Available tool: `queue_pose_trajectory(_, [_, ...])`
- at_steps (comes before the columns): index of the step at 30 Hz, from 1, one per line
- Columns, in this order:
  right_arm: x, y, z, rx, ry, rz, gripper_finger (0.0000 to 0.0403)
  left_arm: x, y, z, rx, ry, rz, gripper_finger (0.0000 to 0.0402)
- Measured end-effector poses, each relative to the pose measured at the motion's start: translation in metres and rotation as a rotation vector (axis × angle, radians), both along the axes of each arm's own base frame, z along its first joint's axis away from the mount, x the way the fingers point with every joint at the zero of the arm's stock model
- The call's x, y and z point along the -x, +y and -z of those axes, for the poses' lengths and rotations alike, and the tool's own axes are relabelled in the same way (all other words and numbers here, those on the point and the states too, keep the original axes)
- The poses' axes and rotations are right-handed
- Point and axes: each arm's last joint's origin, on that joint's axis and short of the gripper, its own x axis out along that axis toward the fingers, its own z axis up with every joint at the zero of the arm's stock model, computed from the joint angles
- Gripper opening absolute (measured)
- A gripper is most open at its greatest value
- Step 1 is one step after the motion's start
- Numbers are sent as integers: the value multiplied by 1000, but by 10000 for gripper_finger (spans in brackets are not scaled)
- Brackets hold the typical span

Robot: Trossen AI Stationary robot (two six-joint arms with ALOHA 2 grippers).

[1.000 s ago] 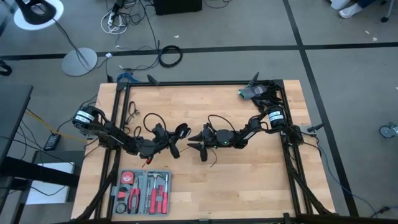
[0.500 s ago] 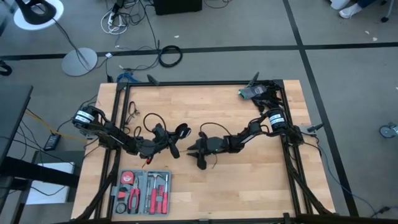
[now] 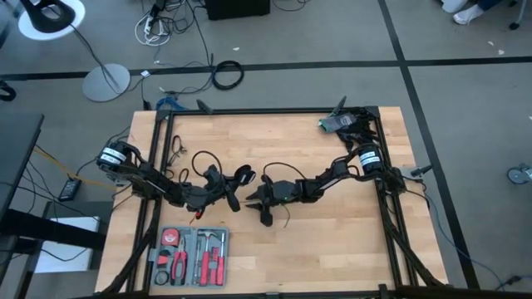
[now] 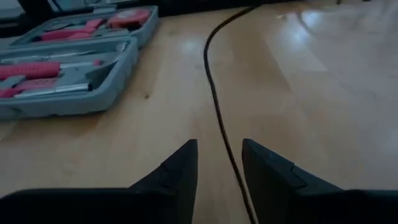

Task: Coil cords
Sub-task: Coil the black wire onto the spool

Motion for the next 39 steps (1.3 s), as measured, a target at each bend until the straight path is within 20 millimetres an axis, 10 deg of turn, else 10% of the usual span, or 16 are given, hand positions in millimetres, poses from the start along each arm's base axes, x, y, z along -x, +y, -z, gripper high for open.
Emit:
queue_pose_trajectory(20, [11, -8, 2, -11, 140, 91, 5, 0, 0, -5, 15, -53, 0, 0])
queue_pose_trajectory(39, [97, -27, -119, 60, 253, 365, 1, 0, 0, 1, -5, 12, 0, 0])
